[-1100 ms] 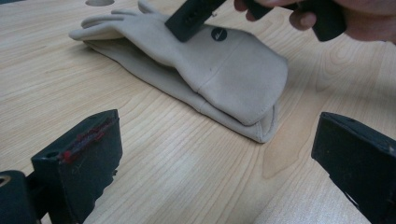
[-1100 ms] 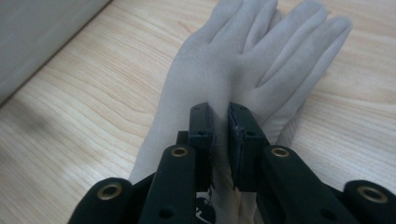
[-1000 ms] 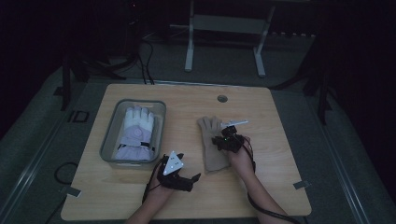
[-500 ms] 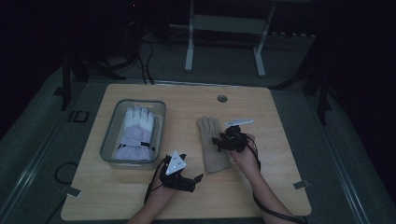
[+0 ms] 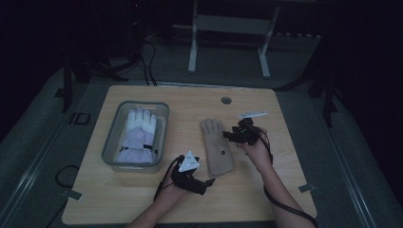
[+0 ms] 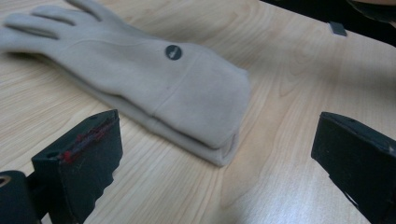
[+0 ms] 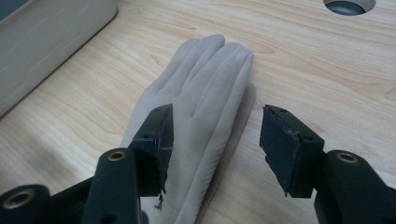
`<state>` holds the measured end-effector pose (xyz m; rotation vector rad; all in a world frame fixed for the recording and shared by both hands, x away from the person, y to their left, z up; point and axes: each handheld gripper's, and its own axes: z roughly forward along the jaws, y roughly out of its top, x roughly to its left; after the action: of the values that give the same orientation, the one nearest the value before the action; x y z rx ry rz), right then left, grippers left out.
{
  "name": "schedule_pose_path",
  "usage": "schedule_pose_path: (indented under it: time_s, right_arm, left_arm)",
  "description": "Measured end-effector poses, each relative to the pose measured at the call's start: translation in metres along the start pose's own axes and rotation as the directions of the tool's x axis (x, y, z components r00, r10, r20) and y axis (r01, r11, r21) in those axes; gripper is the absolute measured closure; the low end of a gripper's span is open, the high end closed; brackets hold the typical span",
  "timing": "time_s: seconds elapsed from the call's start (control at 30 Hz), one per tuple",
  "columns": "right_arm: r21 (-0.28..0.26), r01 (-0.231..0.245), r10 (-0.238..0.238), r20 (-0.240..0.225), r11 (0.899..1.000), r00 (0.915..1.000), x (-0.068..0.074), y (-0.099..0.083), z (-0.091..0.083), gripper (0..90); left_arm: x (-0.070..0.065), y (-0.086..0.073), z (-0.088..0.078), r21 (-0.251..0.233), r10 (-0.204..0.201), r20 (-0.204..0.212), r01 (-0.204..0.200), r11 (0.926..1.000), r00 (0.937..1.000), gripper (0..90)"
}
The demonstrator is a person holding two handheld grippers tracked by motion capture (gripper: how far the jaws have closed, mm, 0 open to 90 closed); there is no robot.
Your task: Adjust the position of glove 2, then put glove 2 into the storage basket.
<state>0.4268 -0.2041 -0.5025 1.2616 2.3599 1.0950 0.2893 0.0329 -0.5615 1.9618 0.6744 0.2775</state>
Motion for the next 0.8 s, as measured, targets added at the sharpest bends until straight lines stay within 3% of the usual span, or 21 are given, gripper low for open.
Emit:
schedule_pose_path:
  time_s: [0.27, 0.4, 0.73, 0.8]
  right_arm:
    - [0.02, -0.027, 0.028, -0.035, 0.999, 0.999, -0.004, 0.007, 0.01, 39.5]
    - [0.031, -0.053, 0.055, -0.067, 0.998, 0.9963, -0.005, 0.01, 0.017, 37.2]
    - [0.113, -0.083, 0.092, -0.078, 0.99, 0.9927, -0.005, 0.01, 0.045, 34.5]
    - [0.14, -0.09, 0.101, -0.076, 0.986, 0.992, -0.006, 0.008, 0.052, 34.6]
  left_arm:
    - [-0.003, 0.012, 0.017, 0.055, 0.095, 0.052, -0.098, 0.9936, 0.9941, 9.0]
    - [-0.004, 0.016, 0.023, 0.077, 0.127, 0.04, -0.13, 0.9885, 0.991, 13.6]
    - [-0.003, 0.028, 0.039, 0.164, 0.158, 0.059, -0.166, 0.9723, 0.9856, 15.5]
    - [-0.002, 0.028, 0.043, 0.185, 0.158, 0.069, -0.168, 0.9683, 0.985, 20.3]
